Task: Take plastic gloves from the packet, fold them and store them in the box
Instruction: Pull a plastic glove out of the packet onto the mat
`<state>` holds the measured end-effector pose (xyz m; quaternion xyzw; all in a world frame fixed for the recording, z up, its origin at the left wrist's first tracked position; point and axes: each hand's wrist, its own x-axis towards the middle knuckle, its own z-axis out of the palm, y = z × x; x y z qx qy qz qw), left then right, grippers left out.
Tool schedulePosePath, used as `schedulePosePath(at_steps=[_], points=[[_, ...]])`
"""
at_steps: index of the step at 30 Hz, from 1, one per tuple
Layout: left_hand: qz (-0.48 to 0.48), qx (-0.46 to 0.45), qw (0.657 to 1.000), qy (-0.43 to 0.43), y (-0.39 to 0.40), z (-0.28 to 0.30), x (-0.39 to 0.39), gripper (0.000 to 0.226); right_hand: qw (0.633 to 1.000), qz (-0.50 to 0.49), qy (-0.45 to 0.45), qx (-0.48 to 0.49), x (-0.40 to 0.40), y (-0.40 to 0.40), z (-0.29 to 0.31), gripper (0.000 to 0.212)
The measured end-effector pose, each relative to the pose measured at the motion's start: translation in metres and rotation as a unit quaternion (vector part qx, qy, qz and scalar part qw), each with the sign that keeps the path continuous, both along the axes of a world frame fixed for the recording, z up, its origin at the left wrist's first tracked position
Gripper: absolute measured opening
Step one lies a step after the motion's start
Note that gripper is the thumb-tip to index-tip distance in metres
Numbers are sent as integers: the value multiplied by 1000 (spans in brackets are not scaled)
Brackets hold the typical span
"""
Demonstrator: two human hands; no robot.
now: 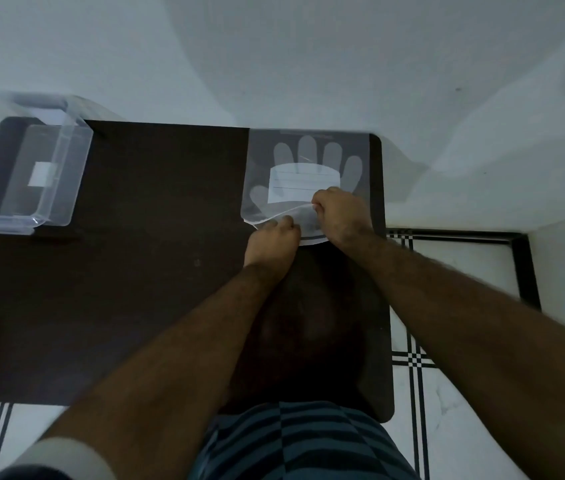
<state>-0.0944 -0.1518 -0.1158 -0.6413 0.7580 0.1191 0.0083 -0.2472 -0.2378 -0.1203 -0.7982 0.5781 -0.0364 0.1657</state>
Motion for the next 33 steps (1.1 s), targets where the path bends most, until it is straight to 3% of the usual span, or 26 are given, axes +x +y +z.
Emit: schedulePosePath(at_steps=[6, 11, 25, 29, 33], points=[[-66, -3, 995, -70, -12, 4, 2, 27, 1000, 12, 28, 3, 0, -4, 1, 9], [-95, -22, 992, -84, -17, 0, 7, 25, 999, 16, 38, 1, 2, -3, 1, 16], [-171, -105, 978, -62, -24, -21, 17, 27, 1000, 28, 4, 8, -4, -3, -17, 16], [-168, -138, 976, -33, -21, -22, 21, 25, 999, 34, -2, 23, -8, -9, -14, 40], [-172, -161, 972, -9, -11, -22, 24, 20, 989, 42, 50, 131, -12, -9, -7, 69]])
